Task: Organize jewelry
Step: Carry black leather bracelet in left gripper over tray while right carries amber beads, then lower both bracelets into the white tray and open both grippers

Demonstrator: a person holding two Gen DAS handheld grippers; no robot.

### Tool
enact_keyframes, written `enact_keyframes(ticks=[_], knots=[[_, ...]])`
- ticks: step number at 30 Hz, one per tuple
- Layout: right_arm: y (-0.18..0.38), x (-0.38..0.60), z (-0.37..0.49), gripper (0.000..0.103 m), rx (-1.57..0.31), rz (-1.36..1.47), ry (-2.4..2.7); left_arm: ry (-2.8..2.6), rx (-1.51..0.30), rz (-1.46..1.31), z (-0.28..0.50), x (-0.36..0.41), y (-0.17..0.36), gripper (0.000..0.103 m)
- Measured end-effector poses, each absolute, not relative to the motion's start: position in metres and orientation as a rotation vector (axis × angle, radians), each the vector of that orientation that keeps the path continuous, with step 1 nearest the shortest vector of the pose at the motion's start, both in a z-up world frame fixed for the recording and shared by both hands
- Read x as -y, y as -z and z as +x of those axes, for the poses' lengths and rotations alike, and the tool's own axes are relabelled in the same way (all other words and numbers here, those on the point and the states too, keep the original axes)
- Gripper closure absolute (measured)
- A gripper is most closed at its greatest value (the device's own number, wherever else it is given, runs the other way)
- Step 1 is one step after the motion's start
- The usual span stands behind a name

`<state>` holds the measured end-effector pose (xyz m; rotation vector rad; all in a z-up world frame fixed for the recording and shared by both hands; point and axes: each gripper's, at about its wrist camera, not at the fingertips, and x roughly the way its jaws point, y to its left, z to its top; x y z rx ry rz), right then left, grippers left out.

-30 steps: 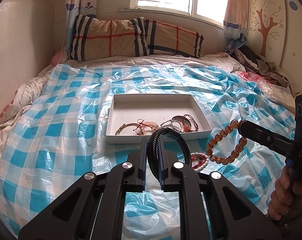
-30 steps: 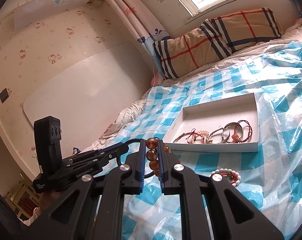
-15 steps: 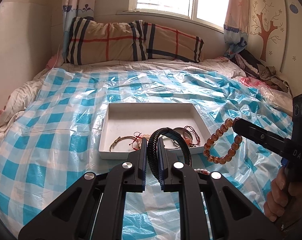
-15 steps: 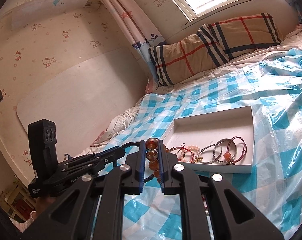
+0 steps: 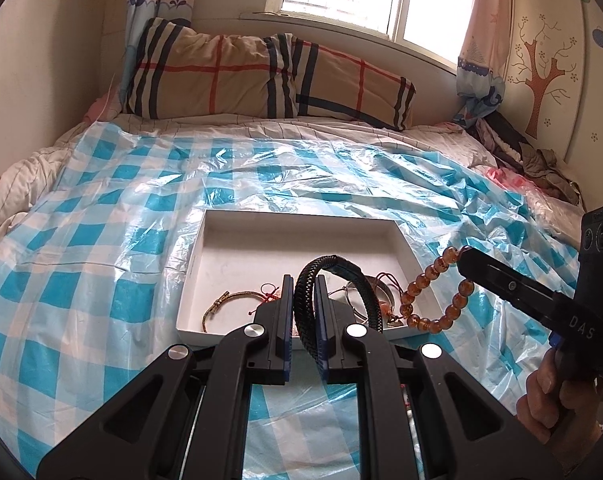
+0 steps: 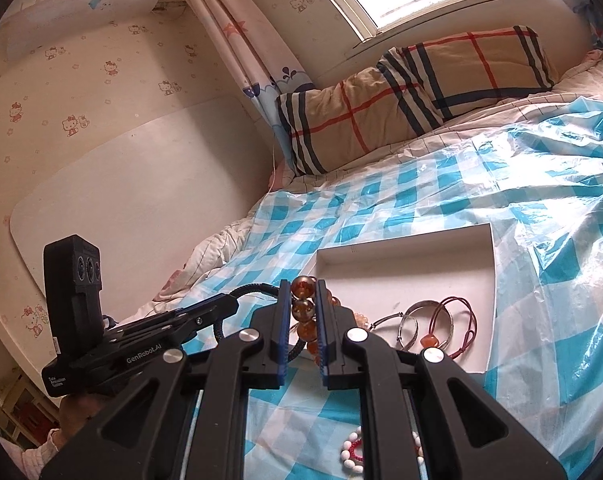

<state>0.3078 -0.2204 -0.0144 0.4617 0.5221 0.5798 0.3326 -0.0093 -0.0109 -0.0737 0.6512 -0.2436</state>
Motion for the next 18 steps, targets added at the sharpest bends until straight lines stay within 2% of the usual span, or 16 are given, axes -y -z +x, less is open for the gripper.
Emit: enact_keyframes(ticks=[18], knots=[[0.023,0.214,0.335,0.090,-0.533,0.440,-0.535,0.210,-0.723,-0.066,0.390,0.026,0.048,0.093]])
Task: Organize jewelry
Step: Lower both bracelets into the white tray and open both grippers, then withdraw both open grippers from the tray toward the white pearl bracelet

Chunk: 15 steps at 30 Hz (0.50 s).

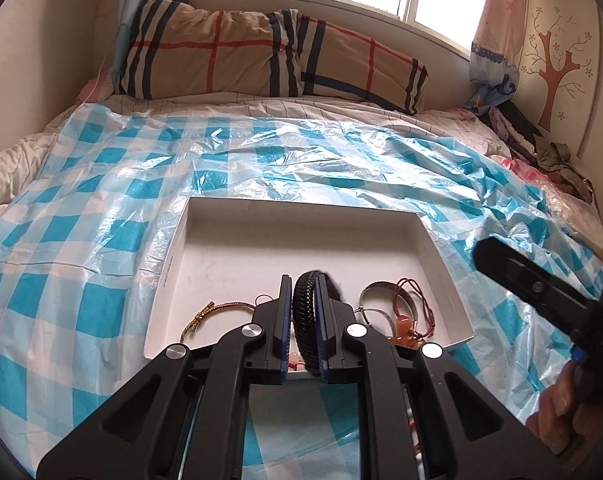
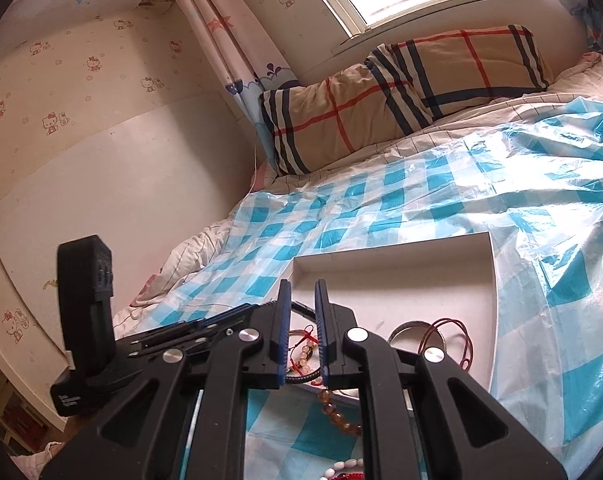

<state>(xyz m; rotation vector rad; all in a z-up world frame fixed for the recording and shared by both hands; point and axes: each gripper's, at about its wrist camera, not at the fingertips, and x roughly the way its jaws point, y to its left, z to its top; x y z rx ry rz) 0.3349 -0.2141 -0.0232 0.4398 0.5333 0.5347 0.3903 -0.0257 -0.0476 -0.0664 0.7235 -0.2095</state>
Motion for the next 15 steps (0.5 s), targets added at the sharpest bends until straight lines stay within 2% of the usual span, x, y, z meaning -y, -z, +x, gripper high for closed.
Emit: enact_keyframes(ticks=[9,15], knots=[[0.061,0.228,0.293,0.090,-0.729,0.404,-0.472,0.208,-0.769,-0.081,0.376,0.012,0.051,0.090],[0.069,0.236,0.271,0.089,-0.752,0.435,-0.456,0.392,-0.902,-0.097,0.346,0.039,0.077,0.090]])
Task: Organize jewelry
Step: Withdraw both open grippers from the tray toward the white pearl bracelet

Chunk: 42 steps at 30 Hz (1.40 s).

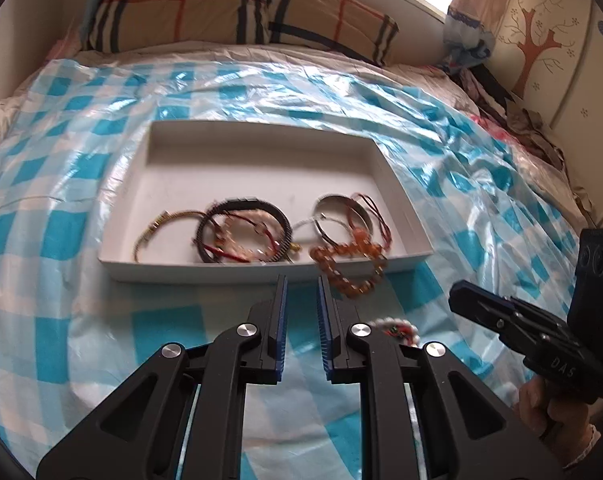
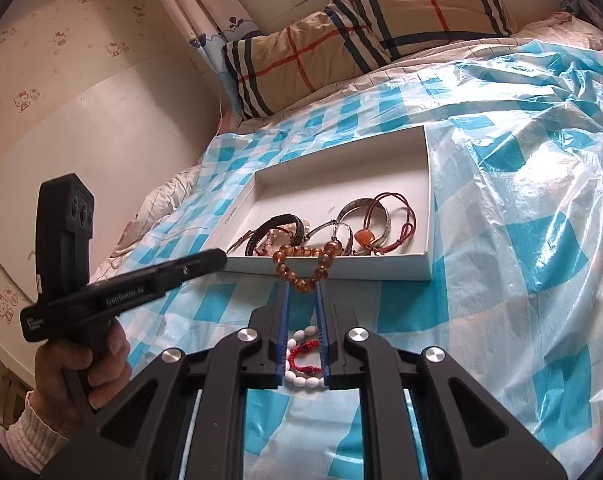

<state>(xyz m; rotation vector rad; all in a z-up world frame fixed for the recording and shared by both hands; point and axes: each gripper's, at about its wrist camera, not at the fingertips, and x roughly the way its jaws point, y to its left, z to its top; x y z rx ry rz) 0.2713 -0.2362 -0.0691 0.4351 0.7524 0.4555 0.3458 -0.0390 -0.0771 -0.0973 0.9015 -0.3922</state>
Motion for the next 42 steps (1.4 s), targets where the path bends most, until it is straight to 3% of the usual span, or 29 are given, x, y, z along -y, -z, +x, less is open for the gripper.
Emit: enact_keyframes(ticks=[10,18,29,34,37,42], knots=[[0.050,0.238,0.261,0.080,-0.711,0.445,-0.468,0.546,-1.024,-0.256,0.375,0.074,0.117,0.085],[0.044,0.241,0.259,0.074,-0.703,0.446,-0.468,0.587,-0.812,-0.294,0.366,0.065,0.063,0.082],[0.048,0.240,0.253,0.073,-0.717,0.459,-0.464,0.552,-1.006,-0.291,0.383,0.060,0.120,0.071],[0.043,0.243,0.253,0.073,-0.706,0.459,-0.461,0.623,-0.875,-0.352,0.379,0.062,0.092,0.071],[0.043,0.241,0.253,0.073,-0.708,0.459,-0.465,0.569,-0.778,-0.396,0.381,0.048,0.069,0.064],[0.045,0.239,0.250,0.072,-0.721,0.452,-0.471,0.468,-0.764,-0.428,0.384,0.021,0.059,0.061]])
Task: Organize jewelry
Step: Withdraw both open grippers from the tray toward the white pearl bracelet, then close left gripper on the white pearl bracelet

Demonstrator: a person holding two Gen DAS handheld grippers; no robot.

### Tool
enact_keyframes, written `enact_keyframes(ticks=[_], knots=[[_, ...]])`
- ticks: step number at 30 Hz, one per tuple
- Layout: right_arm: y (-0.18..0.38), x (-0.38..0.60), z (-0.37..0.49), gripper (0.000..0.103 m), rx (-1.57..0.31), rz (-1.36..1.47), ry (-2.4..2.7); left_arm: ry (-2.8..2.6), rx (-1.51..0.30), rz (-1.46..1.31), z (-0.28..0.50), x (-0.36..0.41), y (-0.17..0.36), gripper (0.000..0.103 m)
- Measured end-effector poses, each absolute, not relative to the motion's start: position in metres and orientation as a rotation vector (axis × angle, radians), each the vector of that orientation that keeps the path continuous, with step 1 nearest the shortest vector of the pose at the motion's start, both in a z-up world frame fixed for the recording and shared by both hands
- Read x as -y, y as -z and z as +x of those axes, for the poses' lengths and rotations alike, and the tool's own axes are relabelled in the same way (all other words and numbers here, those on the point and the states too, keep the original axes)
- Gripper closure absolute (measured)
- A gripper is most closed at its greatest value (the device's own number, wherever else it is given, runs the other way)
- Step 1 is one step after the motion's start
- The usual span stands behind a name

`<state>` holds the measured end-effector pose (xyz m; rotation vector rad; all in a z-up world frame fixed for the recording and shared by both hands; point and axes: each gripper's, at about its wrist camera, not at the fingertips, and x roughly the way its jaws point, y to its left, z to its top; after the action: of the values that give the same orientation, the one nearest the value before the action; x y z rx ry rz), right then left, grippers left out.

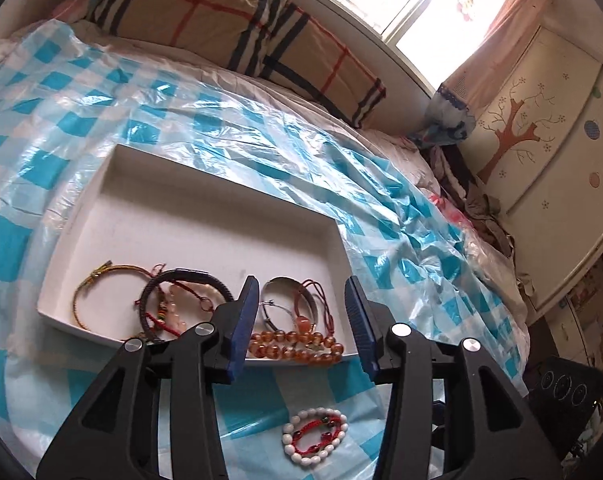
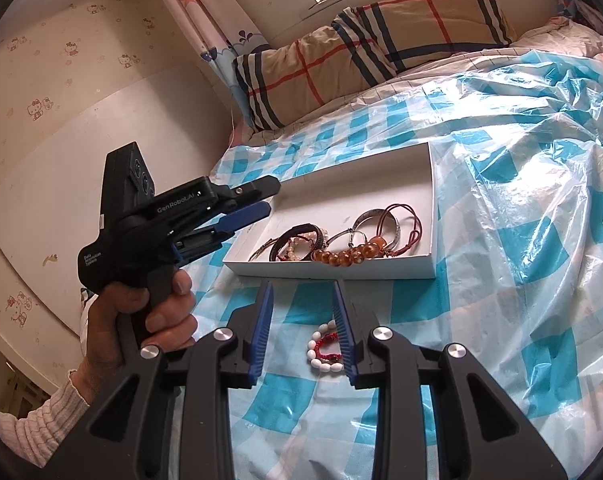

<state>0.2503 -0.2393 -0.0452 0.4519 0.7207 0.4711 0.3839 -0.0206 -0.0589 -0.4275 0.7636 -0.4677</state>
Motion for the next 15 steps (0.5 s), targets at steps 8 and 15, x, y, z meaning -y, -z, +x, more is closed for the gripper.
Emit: enact_keyframes(ticks=[8,15], knots=[[0.058,0.242,0.250,0.072,-0.764,0.457,-0.452,0.487,-0.959,-0.274,0.364,0.037,0.097,0.060],[0.065,0.237,0.247,0.071,-0.807,0.395,-0.444,0.473,-1.002,-0.052,0.333,0.060,0.110,0.060]])
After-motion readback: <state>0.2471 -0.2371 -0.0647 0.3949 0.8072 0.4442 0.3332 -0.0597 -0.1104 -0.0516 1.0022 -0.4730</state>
